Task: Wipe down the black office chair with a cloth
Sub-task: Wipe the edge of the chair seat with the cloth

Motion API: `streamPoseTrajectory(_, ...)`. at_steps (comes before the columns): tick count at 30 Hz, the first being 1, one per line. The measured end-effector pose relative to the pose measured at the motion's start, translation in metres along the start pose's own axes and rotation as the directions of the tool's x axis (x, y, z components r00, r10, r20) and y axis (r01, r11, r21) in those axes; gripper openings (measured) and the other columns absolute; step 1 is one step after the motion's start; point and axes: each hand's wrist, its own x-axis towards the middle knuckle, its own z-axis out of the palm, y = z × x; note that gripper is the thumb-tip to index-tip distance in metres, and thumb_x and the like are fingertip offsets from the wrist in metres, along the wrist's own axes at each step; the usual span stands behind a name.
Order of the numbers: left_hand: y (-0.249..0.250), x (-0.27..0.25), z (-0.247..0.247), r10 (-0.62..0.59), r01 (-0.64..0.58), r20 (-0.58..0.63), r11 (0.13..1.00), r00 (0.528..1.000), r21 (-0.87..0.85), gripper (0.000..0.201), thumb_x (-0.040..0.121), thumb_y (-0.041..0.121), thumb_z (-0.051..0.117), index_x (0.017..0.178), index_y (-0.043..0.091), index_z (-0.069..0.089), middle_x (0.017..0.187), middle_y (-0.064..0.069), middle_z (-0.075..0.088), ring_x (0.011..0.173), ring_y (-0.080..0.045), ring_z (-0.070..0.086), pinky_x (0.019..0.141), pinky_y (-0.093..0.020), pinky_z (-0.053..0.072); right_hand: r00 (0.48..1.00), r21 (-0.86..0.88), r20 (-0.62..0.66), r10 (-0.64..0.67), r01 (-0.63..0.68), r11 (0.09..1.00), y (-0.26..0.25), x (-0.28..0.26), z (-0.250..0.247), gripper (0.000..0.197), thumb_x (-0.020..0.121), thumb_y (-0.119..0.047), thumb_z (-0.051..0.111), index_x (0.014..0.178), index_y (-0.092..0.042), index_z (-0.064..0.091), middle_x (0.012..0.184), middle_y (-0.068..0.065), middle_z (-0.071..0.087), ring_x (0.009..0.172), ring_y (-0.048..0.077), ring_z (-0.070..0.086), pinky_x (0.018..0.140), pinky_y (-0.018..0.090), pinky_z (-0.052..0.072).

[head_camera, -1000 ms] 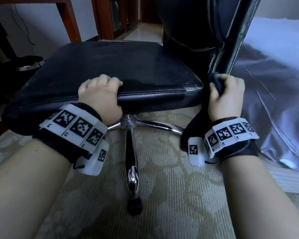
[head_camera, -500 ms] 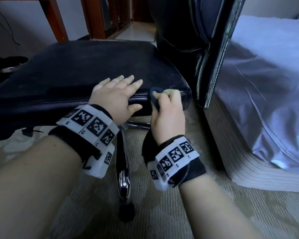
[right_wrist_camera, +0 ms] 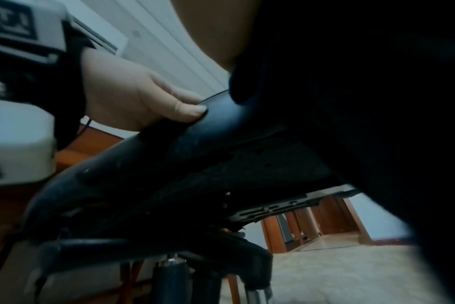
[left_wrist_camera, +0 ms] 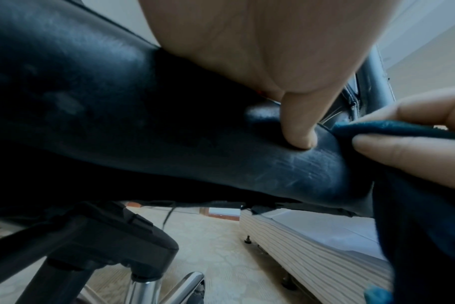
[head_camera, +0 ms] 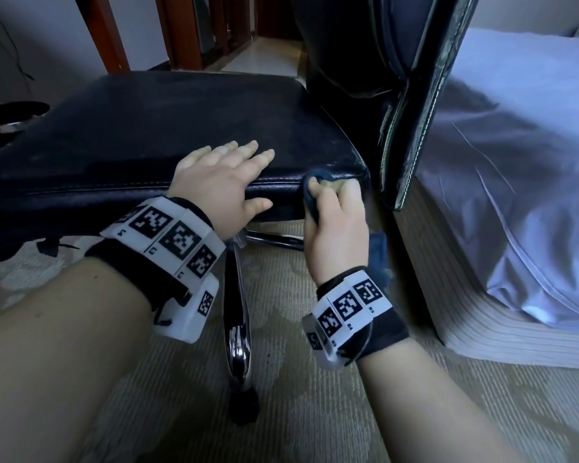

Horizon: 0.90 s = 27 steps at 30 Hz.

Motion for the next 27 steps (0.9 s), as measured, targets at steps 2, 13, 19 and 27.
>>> streamPoseTrajectory(2, -0.001, -0.001, -0.001, -0.001, 0.001, 0.002, 1.0, 1.0, -0.01, 0.065, 0.092, 0.051, 0.039, 0.147, 0.037, 0.008, 0.156, 0.012, 0.008, 0.144, -0.009, 0.005, 0.116, -0.032, 0.002, 0.999, 0.036, 0.005, -0.034, 0.034, 0.999, 0.0, 0.004, -0.003, 0.022, 0.074, -0.002, 0.061, 0.096, 0.003, 0.066, 0.09, 0.018, 0.058, 0.081, 0.033, 0.061, 0.063, 0.029, 0.05)
streamPoseTrajectory(13, -0.004, -0.002, 0.002, -0.005, 0.005, -0.022, 1.0, 1.0, -0.027, 0.064, 0.091, 0.05, 0.041, 0.146, 0.038, 0.011, 0.156, 0.013, 0.01, 0.144, -0.009, 0.007, 0.115, -0.031, 0.001, 0.976, 0.035, -0.118, 0.182, -0.179, 0.983, 0.03, 0.005, -0.01, 0.022, 0.08, -0.006, 0.056, 0.099, 0.005, 0.061, 0.097, 0.025, 0.053, 0.086, 0.03, 0.054, 0.073, 0.03, 0.041)
streamPoseTrajectory(19, -0.009, -0.004, -0.001, 0.001, -0.002, -0.005, 0.999, 1.0, -0.047, 0.065, 0.091, 0.05, 0.043, 0.146, 0.038, 0.011, 0.156, 0.014, 0.009, 0.144, -0.008, 0.005, 0.115, -0.03, 0.001, 0.993, -0.073, 0.089, -0.082, 0.088, 0.993, 0.001, -0.012, -0.006, 0.023, 0.066, 0.002, 0.071, 0.088, 0.002, 0.064, 0.083, 0.017, 0.057, 0.07, 0.031, 0.059, 0.052, 0.024, 0.045)
streamPoseTrajectory(27, -0.01, -0.006, -0.001, -0.003, 0.002, -0.022, 0.998, 1.0, -0.069, 0.065, 0.09, 0.048, 0.046, 0.146, 0.038, 0.015, 0.155, 0.013, 0.012, 0.144, -0.008, 0.007, 0.115, -0.031, 0.001, 0.98, -0.059, -0.083, 0.178, -0.183, 0.981, 0.033, 0.029, -0.03, 0.016, 0.084, -0.008, 0.057, 0.097, 0.0, 0.063, 0.106, 0.018, 0.056, 0.096, 0.03, 0.055, 0.075, 0.031, 0.04)
